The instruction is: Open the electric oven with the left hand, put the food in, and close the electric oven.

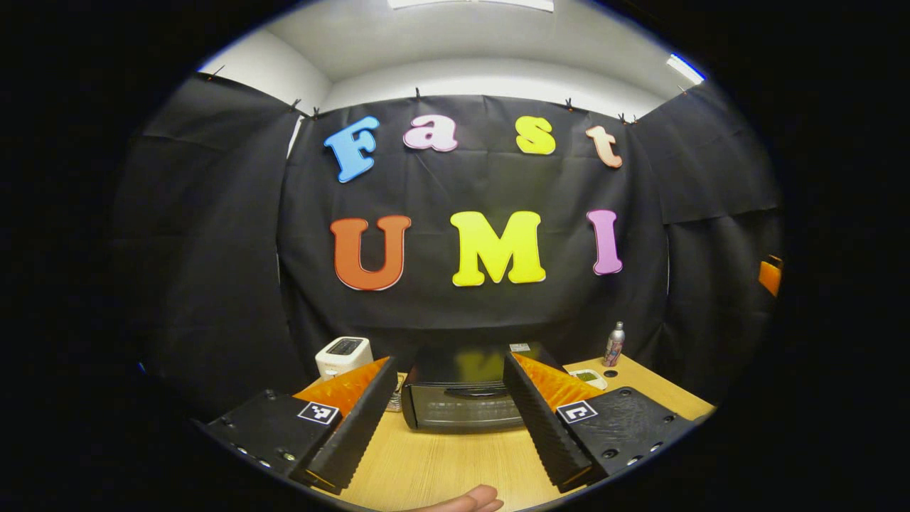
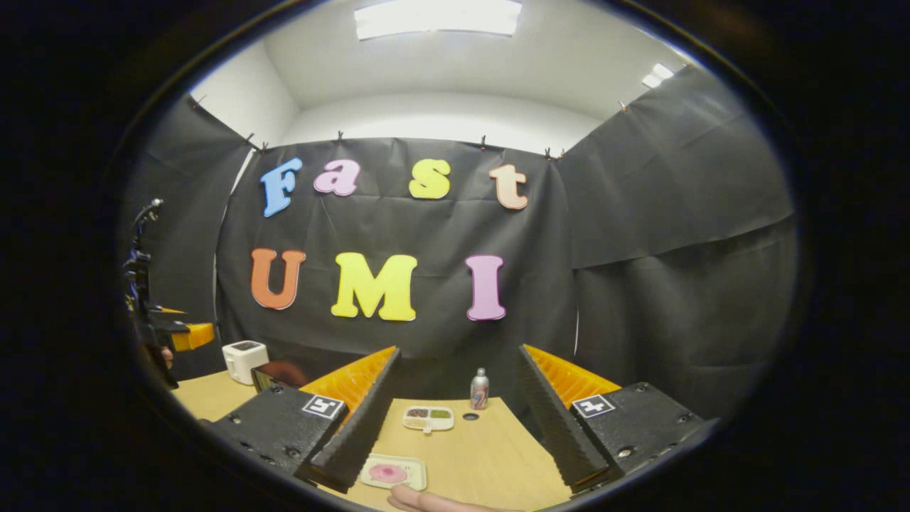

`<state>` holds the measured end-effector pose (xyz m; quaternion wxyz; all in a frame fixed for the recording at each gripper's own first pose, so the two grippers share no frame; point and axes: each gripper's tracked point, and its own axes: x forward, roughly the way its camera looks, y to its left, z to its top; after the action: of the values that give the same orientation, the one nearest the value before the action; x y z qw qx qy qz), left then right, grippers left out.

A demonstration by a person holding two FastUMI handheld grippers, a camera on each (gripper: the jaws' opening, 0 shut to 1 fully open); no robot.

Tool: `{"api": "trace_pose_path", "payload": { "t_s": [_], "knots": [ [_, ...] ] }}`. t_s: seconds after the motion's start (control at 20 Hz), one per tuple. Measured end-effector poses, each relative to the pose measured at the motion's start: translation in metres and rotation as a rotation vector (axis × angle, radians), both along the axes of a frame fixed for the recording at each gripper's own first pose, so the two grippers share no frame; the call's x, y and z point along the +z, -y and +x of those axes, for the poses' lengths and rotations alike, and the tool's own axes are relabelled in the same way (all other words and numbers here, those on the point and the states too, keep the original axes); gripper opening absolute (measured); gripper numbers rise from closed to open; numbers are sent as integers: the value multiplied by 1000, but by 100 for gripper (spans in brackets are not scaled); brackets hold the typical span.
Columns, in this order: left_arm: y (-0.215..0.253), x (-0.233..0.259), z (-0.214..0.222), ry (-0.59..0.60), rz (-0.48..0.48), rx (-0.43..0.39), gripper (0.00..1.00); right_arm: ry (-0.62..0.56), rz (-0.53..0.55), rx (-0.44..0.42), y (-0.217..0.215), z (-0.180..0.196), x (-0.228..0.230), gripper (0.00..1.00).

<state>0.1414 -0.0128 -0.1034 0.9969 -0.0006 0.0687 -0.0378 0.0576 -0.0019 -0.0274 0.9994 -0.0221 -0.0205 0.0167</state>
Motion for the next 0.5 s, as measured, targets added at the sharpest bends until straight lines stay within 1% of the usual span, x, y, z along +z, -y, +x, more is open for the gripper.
{"api": "trace_pose_path", "payload": {
  "t_s": [0.15,0.35,0.5],
  "knots": [
    [17,-34,43,-74,-26,-43,95,-13,6,-10,9,18,-13,99],
    [32,-82,99,-179,3,-49,96,-52,-14,-34,23,37,-35,99],
    [49,-117,126,-277,0,-75,96,-71,-44,-56,39,46,-45,99]
  ]
}}
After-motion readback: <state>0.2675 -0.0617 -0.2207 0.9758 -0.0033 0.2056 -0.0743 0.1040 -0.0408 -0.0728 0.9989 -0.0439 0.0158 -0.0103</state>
